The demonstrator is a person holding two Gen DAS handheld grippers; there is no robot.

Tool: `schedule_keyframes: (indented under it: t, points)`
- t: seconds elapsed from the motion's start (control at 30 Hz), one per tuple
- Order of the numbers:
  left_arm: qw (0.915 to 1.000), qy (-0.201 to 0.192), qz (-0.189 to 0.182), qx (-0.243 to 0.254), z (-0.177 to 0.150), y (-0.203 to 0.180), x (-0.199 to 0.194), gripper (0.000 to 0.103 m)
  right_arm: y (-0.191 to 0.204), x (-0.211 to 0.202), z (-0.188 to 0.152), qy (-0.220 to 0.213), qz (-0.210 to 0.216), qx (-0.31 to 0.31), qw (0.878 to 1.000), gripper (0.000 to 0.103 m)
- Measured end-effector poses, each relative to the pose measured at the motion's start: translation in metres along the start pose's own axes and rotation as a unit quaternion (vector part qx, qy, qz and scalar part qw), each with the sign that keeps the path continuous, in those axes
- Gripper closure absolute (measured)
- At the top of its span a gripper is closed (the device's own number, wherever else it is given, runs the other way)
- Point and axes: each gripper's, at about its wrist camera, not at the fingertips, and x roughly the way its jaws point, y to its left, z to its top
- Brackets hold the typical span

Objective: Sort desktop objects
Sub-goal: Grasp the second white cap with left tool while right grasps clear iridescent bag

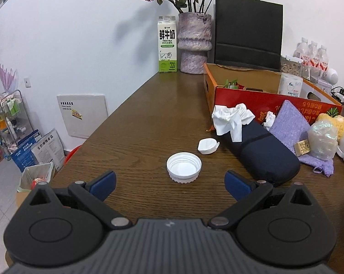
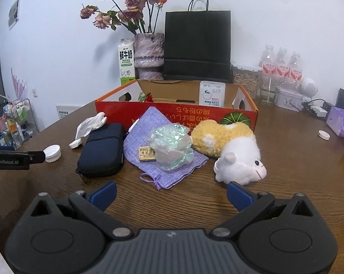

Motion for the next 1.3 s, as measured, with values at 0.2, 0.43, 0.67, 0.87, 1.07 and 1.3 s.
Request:
schedule_keyframes:
  t: [0.2,0.43,0.67,0.87,1.07,1.3]
  points:
    - [1.0,0.005,0.001,0.004,0.002,0.0,0.009,0.0,0.0,0.007,0.002,0.001,-0.001,0.004,1.0,0.0]
    - [0.9999,0.008,0.002,0.009,0.006,-0.001,0.02,0.0,0.004,0.019,0.006,-0.001,-0.002,-0.006,1.0,0.0]
    - [0.9998,0.019,-0.004,0.01,0.011,-0.002,0.033,0.006,0.009,0.032,0.013,-0.002,-0.007,-0.021,1.0,0.001]
    - [0.9995,0.025,-0.016,0.007,0.015,-0.005,0.041,0.021,0.012,0.046,0.02,-0.003,-0.008,-0.032,0.999,0.006]
    - [0.9992,0.031,-0.024,0.001,0.015,-0.004,0.044,0.033,0.014,0.058,0.029,-0.01,-0.01,-0.038,0.999,0.01]
    - [0.9991,0.037,-0.022,-0.003,0.015,-0.004,0.047,0.038,0.014,0.074,0.035,-0.005,-0.01,-0.033,0.999,0.02]
